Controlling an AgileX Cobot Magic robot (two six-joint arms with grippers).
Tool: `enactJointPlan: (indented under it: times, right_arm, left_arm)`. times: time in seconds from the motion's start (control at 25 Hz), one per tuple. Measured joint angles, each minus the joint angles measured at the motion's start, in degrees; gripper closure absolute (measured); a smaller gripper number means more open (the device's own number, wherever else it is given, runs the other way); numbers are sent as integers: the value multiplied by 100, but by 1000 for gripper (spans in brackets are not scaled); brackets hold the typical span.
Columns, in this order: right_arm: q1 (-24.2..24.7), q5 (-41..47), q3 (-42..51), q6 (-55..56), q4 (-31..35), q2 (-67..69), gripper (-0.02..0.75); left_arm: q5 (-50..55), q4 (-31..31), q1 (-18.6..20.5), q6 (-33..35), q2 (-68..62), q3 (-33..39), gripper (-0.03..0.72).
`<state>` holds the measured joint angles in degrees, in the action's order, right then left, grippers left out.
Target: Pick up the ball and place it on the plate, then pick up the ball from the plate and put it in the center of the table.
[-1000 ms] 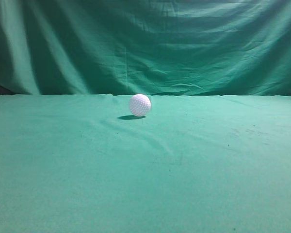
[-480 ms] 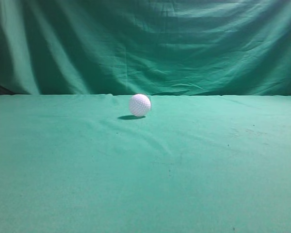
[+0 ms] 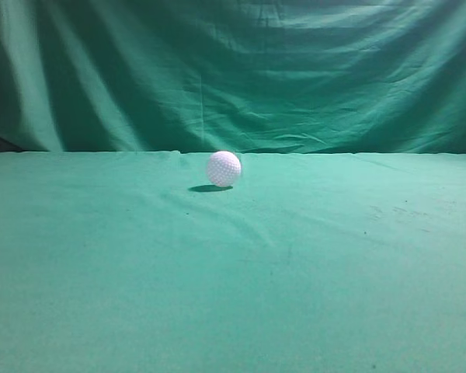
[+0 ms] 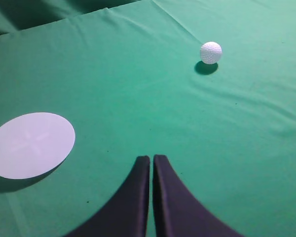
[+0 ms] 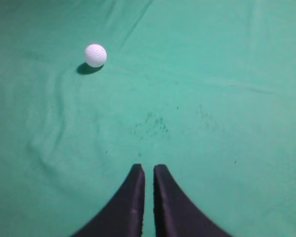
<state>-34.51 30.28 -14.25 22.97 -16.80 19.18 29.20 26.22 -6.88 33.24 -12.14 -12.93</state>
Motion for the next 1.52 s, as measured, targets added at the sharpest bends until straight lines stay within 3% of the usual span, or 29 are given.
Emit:
enactJointPlan:
  times: [0.2, 0.44, 0.76, 1.28, 1.52]
  right_arm:
    - [887, -684, 155, -225, 38, -341, 671]
    - [2200, -1833, 1054, -355, 319, -1221, 671]
    - [3261, -1990, 1579, -469, 339, -1965, 671]
    - [3335, -1525, 1580, -781, 428, -1972, 671]
    - [3344, -962, 1590, -1448, 1080, -1972, 671]
  left_arm:
    - [0, 0, 0, 0, 0, 0, 688]
    - [0, 0, 0, -10, 0, 0, 688]
    - [0, 0, 0, -10, 0, 0, 688]
    - [0, 0, 0, -10, 0, 0, 688]
    - [0, 0, 0, -10, 0, 0, 688]
